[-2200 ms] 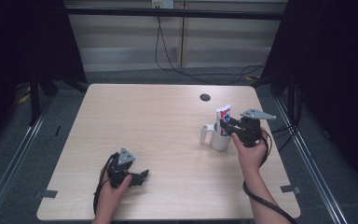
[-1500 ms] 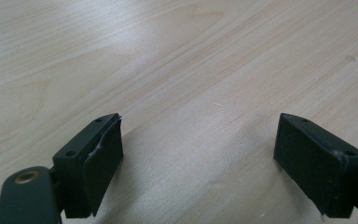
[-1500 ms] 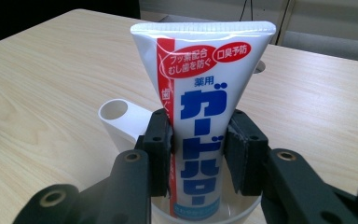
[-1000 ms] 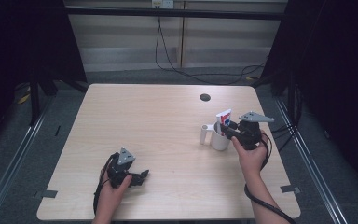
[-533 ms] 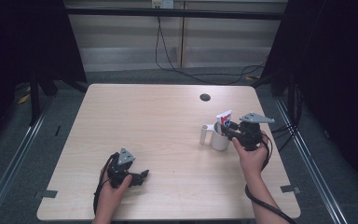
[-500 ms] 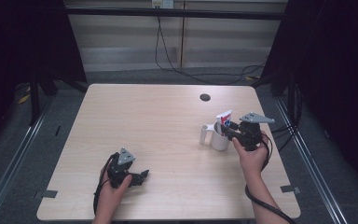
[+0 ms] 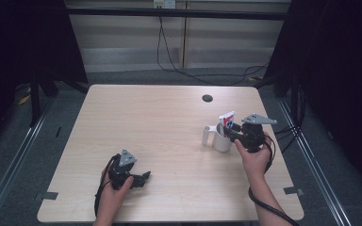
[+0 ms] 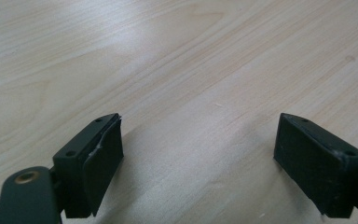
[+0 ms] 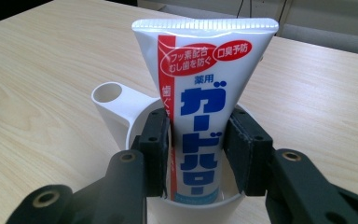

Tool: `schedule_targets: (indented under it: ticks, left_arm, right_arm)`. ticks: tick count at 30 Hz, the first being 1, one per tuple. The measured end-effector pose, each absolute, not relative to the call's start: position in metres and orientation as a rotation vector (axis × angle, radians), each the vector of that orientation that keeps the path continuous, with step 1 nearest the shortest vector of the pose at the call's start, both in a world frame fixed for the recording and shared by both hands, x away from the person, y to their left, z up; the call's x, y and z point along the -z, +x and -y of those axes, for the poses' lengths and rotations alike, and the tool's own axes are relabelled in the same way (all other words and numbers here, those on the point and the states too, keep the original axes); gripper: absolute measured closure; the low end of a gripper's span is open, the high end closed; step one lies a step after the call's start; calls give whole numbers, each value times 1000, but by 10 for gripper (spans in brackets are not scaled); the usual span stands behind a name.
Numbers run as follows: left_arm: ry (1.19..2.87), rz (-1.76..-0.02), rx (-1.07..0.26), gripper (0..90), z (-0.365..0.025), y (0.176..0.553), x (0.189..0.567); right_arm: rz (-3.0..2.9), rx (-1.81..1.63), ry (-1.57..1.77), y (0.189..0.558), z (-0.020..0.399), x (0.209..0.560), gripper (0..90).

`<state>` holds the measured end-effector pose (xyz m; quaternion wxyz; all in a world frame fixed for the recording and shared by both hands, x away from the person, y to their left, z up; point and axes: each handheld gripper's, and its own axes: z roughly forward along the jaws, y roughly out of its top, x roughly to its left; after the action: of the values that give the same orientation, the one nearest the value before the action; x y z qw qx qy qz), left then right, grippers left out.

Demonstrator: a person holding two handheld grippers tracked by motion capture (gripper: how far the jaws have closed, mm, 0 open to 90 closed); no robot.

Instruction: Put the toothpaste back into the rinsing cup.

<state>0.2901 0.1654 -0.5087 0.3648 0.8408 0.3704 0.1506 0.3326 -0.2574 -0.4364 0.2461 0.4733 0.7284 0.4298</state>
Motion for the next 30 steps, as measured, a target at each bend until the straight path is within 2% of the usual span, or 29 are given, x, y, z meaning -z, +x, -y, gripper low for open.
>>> schedule_targets:
  ticks: [16, 30]
  left_arm:
    - [2163, -952, -388, 154, -165, 290, 509]
    - [2164, -953, -388, 154, -165, 290, 509]
  right_arm:
    - [-1994, -1151, 1313, 331, 260, 438, 542]
    - [-1990, -1122, 1293, 331, 257, 434, 432]
